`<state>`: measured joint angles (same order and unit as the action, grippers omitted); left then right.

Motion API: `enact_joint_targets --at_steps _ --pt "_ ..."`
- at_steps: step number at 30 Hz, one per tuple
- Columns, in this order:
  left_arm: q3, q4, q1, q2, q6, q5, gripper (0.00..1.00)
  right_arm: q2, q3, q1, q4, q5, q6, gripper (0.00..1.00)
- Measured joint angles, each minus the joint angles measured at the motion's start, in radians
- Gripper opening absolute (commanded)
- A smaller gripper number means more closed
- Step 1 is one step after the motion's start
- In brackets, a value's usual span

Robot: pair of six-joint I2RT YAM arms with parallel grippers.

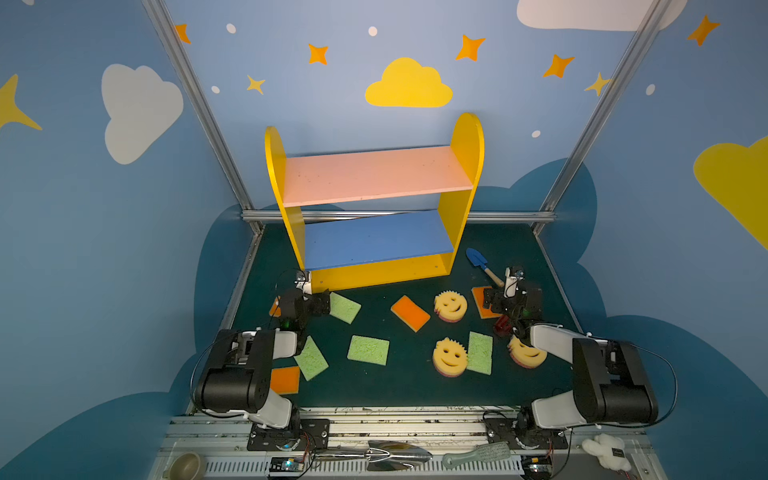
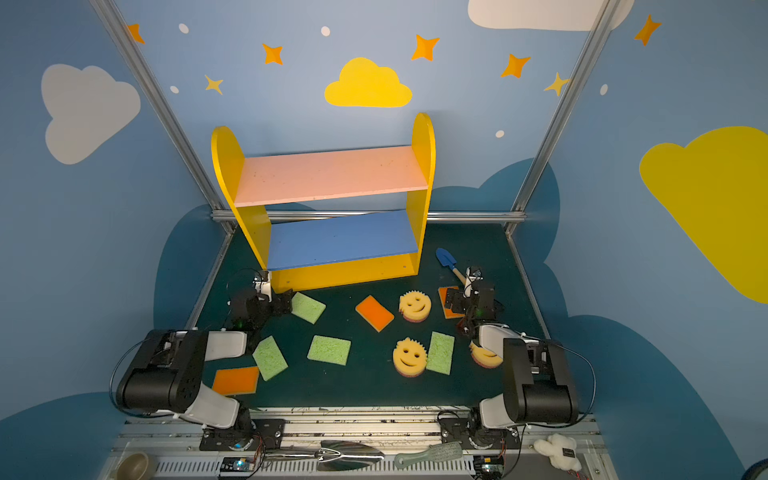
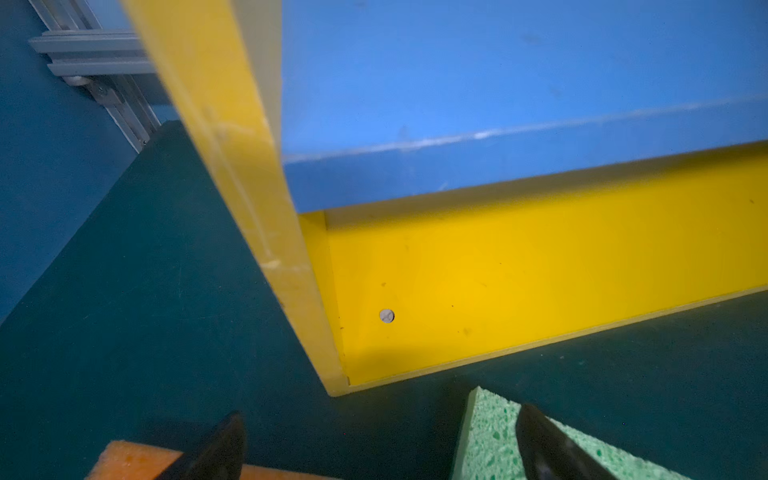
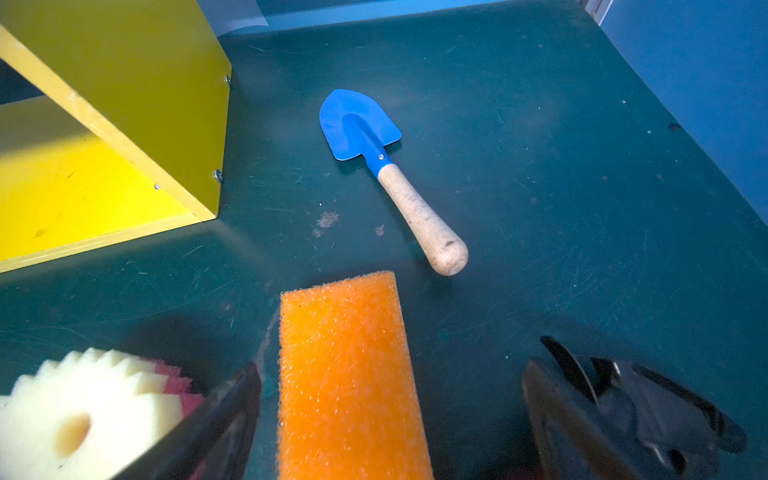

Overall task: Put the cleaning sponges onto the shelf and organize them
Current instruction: 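Move both grippers forward over the scattered sponges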

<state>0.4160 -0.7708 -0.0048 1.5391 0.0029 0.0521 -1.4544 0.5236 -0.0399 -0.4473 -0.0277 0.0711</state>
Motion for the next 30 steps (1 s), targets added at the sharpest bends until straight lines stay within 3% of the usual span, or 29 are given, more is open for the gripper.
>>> enact_joint_targets --at_steps 30 --pt "0.000 0.002 0.011 0.000 -0.003 -0.019 1.00 0.000 0.000 0.013 0.000 0.019 0.000 0.97"
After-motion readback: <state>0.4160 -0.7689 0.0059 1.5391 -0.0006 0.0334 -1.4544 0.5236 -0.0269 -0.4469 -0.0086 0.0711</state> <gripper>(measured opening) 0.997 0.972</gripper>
